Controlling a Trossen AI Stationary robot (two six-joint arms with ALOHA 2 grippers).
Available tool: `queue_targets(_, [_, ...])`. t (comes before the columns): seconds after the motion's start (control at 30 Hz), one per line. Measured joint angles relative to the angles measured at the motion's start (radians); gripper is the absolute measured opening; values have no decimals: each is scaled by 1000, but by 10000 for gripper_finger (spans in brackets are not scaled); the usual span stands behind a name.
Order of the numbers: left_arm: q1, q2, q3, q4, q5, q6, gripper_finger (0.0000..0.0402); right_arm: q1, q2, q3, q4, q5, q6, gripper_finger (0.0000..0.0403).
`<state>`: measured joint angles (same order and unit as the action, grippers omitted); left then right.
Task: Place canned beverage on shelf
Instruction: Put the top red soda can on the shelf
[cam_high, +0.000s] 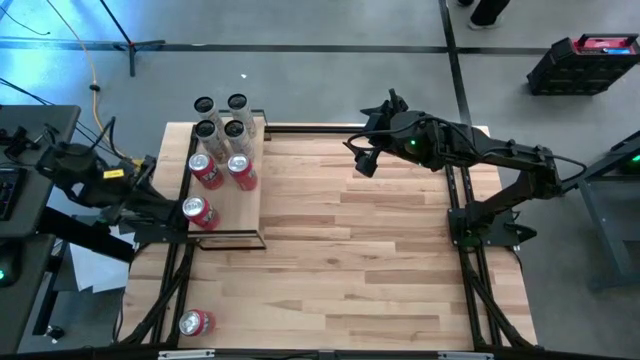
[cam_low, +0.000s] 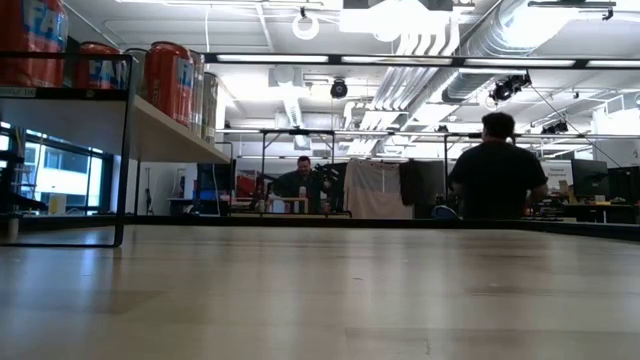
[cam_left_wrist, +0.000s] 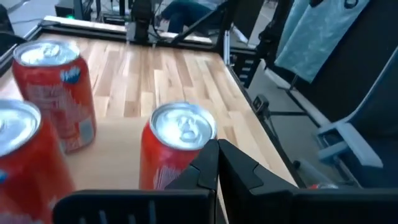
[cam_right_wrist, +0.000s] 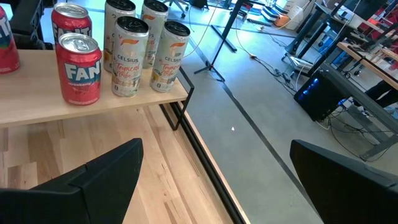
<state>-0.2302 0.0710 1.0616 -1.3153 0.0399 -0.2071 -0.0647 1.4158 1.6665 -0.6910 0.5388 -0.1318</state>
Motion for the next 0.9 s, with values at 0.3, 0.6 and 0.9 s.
queue_targets(0.3, [31, 86, 1, 45, 52, 27, 0, 0, 0, 0, 0, 0, 0, 392])
queue_targets(0.6, [53, 238, 1, 35, 42, 112, 0, 0, 0, 0, 0, 0, 0, 392])
queue_targets(0.9, [53, 264, 1, 21, -35, 141, 0, 0, 0, 0, 0, 0, 0, 392])
